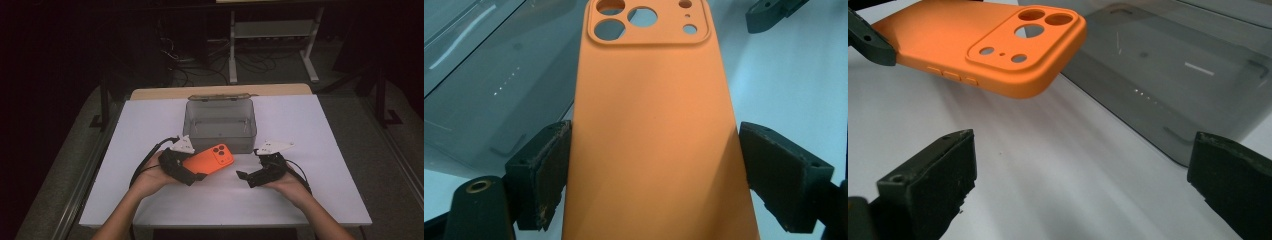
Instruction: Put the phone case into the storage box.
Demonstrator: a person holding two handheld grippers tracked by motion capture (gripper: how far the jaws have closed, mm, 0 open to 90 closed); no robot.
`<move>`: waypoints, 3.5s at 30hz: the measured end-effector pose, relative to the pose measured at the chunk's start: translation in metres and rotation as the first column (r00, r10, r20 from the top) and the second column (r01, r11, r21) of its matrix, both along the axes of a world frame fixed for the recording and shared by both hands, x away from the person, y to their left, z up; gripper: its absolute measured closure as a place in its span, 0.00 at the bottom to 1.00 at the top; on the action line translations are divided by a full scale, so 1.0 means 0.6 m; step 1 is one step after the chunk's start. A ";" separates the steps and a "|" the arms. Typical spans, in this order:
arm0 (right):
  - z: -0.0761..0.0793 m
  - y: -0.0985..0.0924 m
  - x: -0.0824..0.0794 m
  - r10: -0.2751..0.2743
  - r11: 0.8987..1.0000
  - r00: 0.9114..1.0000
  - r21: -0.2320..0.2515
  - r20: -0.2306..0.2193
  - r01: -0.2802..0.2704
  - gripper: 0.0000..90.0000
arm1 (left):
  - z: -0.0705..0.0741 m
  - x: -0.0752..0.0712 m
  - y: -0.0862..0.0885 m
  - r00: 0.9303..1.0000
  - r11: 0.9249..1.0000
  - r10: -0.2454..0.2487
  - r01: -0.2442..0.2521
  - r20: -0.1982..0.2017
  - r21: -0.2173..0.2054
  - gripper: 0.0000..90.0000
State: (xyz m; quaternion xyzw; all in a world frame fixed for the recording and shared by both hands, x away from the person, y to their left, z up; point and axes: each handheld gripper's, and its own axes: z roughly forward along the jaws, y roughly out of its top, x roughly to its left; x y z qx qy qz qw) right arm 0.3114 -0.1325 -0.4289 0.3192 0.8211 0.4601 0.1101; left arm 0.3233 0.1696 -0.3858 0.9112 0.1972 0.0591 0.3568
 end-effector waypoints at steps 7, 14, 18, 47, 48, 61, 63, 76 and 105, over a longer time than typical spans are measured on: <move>-0.002 0.012 0.004 0.011 1.000 1.000 -0.006 0.002 -0.011 0.00 | 0.001 0.000 0.001 1.000 1.000 0.000 0.000 0.001 -0.005 0.18; -0.005 0.028 0.007 0.029 1.000 1.000 -0.010 -0.001 -0.029 0.00 | 0.002 0.001 0.001 1.000 1.000 -0.002 0.002 -0.001 -0.006 0.18; -0.006 0.037 0.009 0.037 0.999 0.999 -0.013 -0.002 -0.037 0.00 | 0.001 0.001 0.000 1.000 1.000 -0.006 0.006 0.001 -0.003 0.18; -0.021 0.064 0.012 0.062 0.998 0.998 -0.022 0.031 -0.061 0.00 | -0.003 0.003 -0.005 1.000 1.000 -0.011 0.011 -0.006 0.002 0.18; -0.022 0.064 0.012 0.065 0.998 0.997 -0.028 0.037 -0.064 0.00 | -0.003 0.003 -0.005 1.000 1.000 -0.011 0.011 -0.007 0.002 0.18; -0.021 0.068 0.005 0.078 0.994 0.993 -0.086 0.090 -0.071 0.00 | -0.005 0.003 -0.008 1.000 1.000 -0.019 0.019 -0.009 0.004 0.18; -0.020 0.067 0.004 0.078 0.994 0.992 -0.088 0.099 -0.070 0.00 | -0.005 0.003 -0.009 1.000 1.000 -0.018 0.019 -0.009 0.005 0.18; -0.015 0.072 -0.002 0.083 0.988 0.982 -0.145 0.169 -0.059 0.00 | -0.005 0.003 -0.008 1.000 1.000 -0.016 0.016 -0.008 0.007 0.18; -0.012 0.072 -0.010 0.097 0.967 0.948 -0.255 0.302 -0.018 0.00 | -0.004 0.005 -0.006 1.000 1.000 -0.014 0.014 -0.003 0.008 0.18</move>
